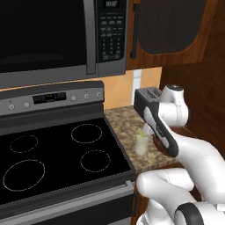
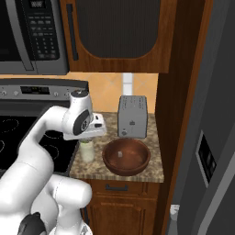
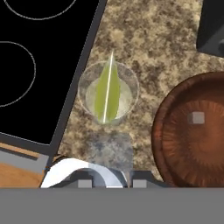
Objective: Grab a lemon wedge from the fridge and one ice cube from the ice bowl, and put them in the glass of lemonade.
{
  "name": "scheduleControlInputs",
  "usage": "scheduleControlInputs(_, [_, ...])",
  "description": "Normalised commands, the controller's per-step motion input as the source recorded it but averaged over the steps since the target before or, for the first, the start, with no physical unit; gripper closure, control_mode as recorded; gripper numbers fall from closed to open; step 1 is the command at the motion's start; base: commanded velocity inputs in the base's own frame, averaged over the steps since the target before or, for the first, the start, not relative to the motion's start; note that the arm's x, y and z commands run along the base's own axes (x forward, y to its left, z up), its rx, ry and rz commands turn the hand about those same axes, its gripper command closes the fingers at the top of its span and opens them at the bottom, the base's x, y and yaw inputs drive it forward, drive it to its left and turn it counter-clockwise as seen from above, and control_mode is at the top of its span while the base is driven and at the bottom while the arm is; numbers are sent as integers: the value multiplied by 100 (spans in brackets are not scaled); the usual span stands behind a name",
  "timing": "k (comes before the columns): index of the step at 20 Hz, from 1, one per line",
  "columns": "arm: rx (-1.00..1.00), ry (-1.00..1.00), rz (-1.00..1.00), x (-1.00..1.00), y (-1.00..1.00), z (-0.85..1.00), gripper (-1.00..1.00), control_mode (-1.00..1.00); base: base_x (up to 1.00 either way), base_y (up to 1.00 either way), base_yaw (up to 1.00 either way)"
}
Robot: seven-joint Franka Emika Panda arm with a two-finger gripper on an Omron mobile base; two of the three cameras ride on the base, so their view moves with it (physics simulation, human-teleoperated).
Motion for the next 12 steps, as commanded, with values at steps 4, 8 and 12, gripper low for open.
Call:
scheduleControlInputs(4, [-10,0,-2,6,75,19,100,-100,0,0,0])
scheduleControlInputs(8, [-5,0,-2,35,17,1,100,-100,0,0,0])
scheduleControlInputs(12, [0,1,-3,47,1,0,100,-100,0,0,0])
